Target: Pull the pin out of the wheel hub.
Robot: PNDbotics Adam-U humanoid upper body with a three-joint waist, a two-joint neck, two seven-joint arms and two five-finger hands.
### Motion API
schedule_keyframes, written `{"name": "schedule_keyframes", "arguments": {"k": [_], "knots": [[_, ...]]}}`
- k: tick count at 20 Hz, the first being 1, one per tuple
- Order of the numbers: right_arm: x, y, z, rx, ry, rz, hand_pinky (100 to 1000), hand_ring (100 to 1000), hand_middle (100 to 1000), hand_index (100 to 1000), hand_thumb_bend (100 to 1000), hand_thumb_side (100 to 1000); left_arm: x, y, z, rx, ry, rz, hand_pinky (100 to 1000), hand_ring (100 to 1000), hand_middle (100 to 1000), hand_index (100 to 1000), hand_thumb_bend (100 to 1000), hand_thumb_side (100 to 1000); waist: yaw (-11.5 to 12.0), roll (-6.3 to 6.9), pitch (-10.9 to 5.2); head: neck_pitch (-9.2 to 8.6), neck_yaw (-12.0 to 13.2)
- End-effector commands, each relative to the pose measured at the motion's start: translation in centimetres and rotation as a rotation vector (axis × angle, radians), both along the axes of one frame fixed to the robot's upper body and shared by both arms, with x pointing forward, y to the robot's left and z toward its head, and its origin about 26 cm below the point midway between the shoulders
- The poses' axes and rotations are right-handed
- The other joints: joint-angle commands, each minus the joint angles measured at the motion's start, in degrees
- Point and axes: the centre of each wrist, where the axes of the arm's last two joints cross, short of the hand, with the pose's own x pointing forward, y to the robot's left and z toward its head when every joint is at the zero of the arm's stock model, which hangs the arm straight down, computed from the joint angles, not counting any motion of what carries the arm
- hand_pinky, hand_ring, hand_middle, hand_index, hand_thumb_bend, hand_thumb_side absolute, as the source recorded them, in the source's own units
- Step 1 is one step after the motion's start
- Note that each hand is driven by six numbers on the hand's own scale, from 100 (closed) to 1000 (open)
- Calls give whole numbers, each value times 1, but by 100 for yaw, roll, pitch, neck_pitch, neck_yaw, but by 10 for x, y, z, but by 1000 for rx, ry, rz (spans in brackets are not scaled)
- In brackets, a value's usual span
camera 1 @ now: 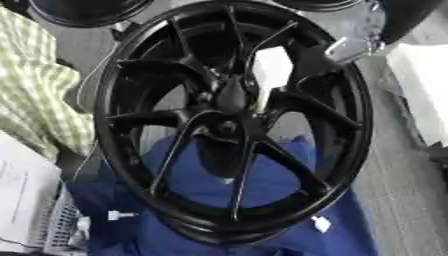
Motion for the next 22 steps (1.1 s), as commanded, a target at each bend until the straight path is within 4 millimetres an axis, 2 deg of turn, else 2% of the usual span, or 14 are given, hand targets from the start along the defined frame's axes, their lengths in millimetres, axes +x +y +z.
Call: {"name": "schedule_keyframes", "arguments": {"k": [1,12,22], "knots": [[-6,-4,6,4,-35,-23,868,858,817,838,589,333,-5,3,17,32,-32,11,774,779,723,825,608,611,7,26,-76,-59,38],[-5,7,-2,14,-34,-52,866,857,818,842,601,322,-5,2,14,29,-21,9,776,779,723,823,605,614,-10,12,-81,15,61],[0,14,-18,-64,-14,-99,865,857,816,839,611,312,-4,2,10,19,-17,11,777,777,722,822,603,618,10,16,45,34,53]]}}
